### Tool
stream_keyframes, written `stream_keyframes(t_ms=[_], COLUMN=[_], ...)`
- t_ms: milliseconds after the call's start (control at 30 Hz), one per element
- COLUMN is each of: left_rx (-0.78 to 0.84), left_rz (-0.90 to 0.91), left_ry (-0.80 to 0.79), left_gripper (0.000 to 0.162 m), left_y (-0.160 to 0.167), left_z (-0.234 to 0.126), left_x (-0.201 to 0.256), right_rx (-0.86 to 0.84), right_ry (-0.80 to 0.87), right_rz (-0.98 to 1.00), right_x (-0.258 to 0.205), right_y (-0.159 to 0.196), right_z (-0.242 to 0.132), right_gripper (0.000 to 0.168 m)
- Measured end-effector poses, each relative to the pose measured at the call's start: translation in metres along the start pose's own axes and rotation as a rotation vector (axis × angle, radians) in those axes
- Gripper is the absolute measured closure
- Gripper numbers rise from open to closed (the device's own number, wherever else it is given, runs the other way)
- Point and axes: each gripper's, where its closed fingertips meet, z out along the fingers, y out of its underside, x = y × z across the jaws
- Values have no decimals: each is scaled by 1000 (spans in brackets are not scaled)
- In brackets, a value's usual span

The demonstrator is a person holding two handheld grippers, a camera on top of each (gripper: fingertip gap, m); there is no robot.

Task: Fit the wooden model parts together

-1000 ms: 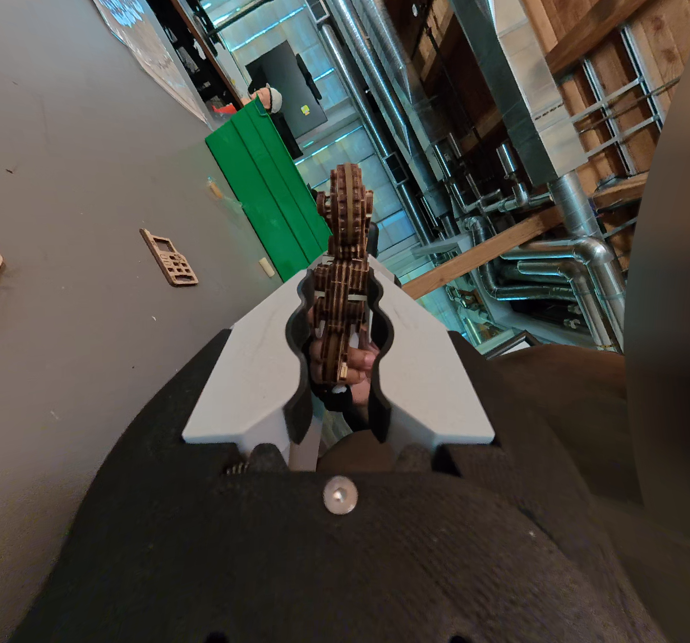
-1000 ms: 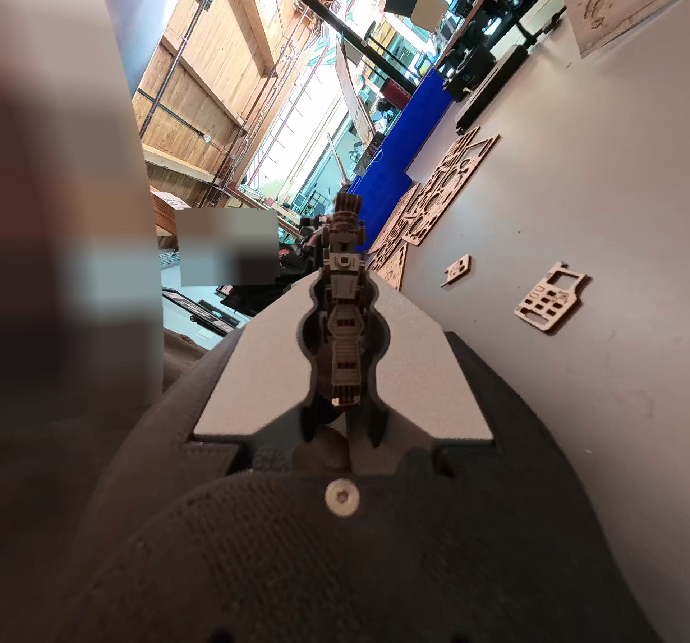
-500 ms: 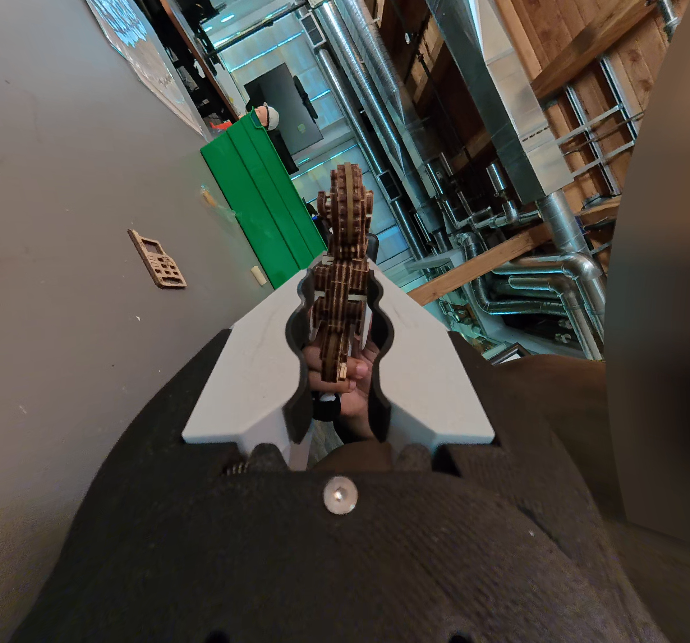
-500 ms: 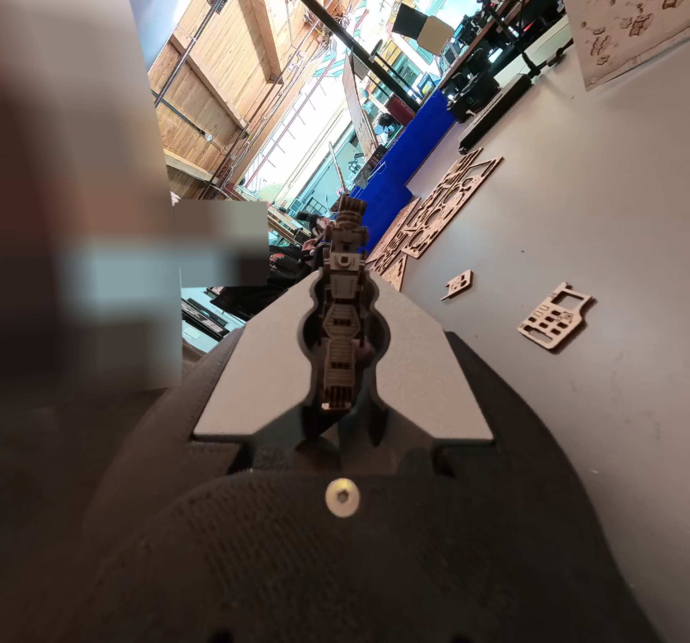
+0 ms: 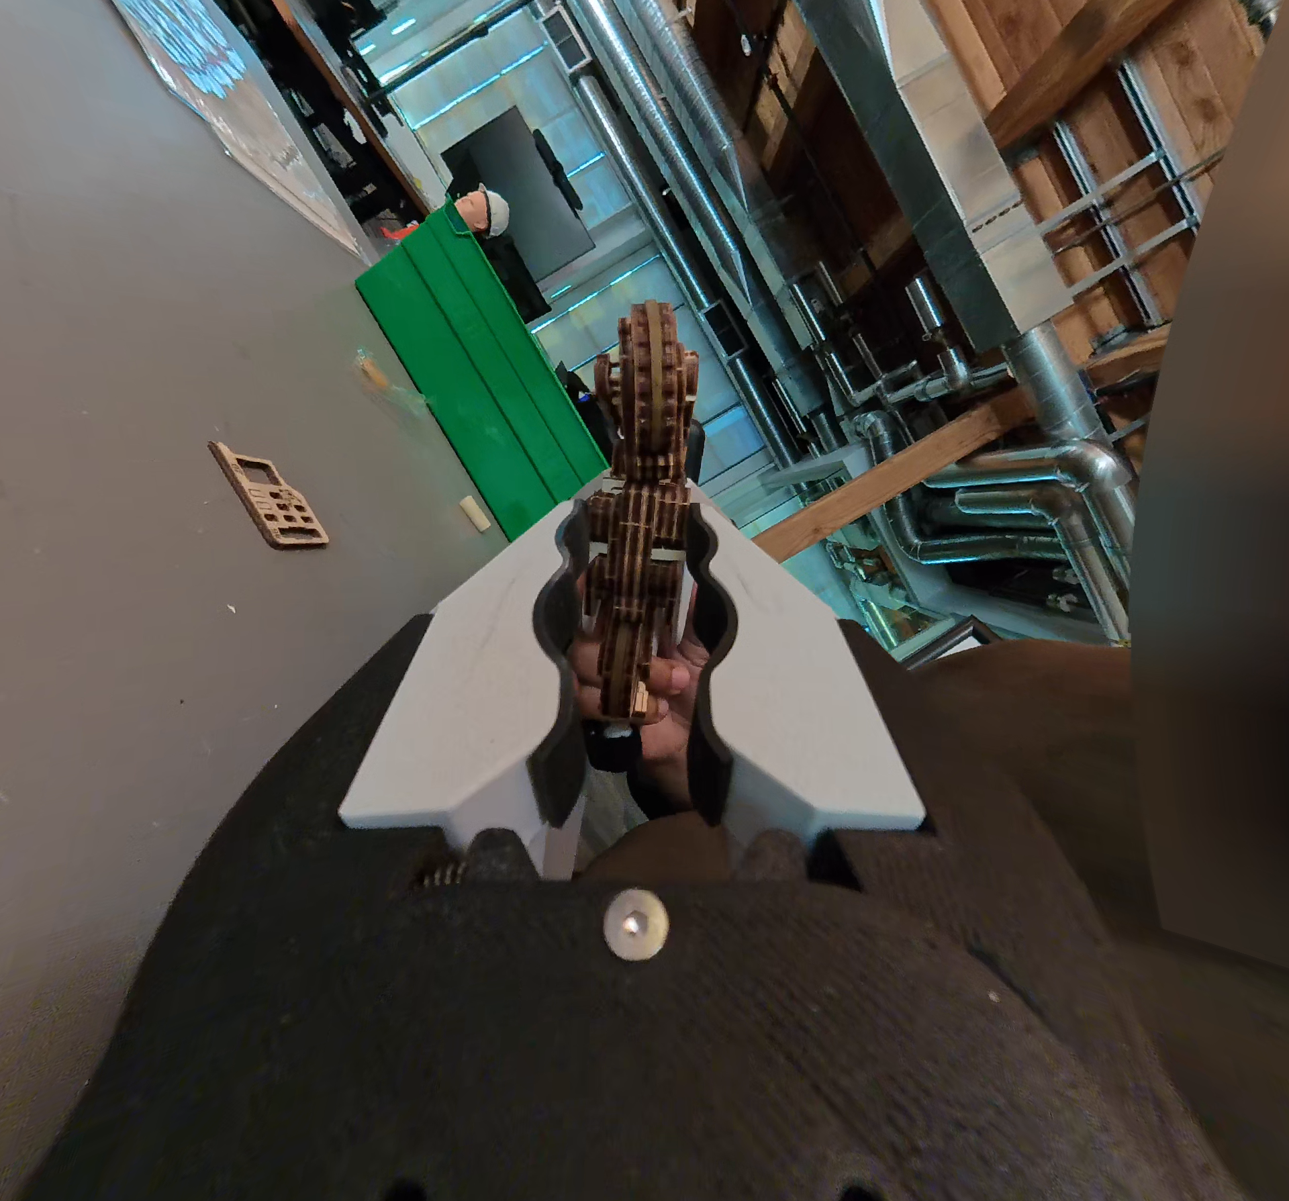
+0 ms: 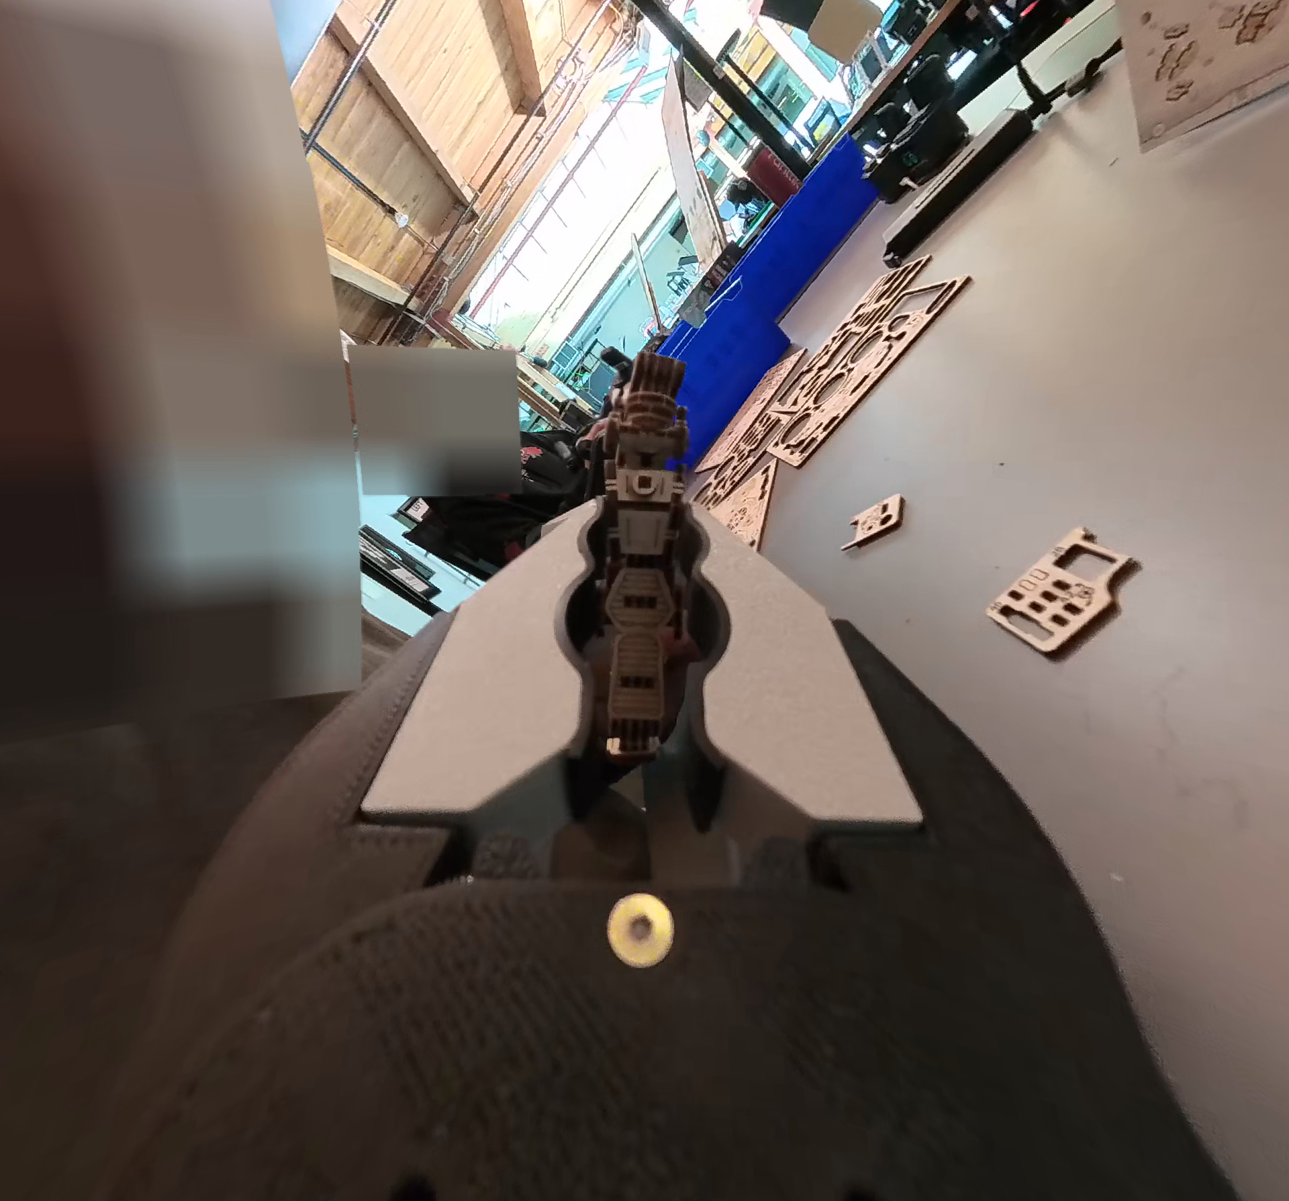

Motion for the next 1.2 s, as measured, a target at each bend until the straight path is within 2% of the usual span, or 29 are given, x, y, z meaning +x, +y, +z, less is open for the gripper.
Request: stream_keyframes(t_ms=[233,533,767,867,1000,1133,1200], left_rx=[13,19,43,57,72,83,98], left_rz=[-20,-44,-50,-75,-123,-143,-164], left_ry=[13,19,26,42,88,155,201], left_gripper=[136,137,137,138,137,137,137], left_y=[0,0,-9,-10,-9,-7,-9], left_z=[0,0,-5,-6,-6,-6,-9], left_x=[0,-2,-4,-4,-1,7,12], right_rx=[17,-14,35,91,171,171,165], right_ry=[-17,36,45,59,47,24,37], right_rz=[30,-43,-24,-28,-37,-73,-118], right_x=[0,2,8,10,5,-7,-10], right_y=[0,-1,-11,-22,-30,-27,-27], right_z=[1,2,-6,-13,-15,-7,-5], right_gripper=[149,150,136,142,157,168,168])
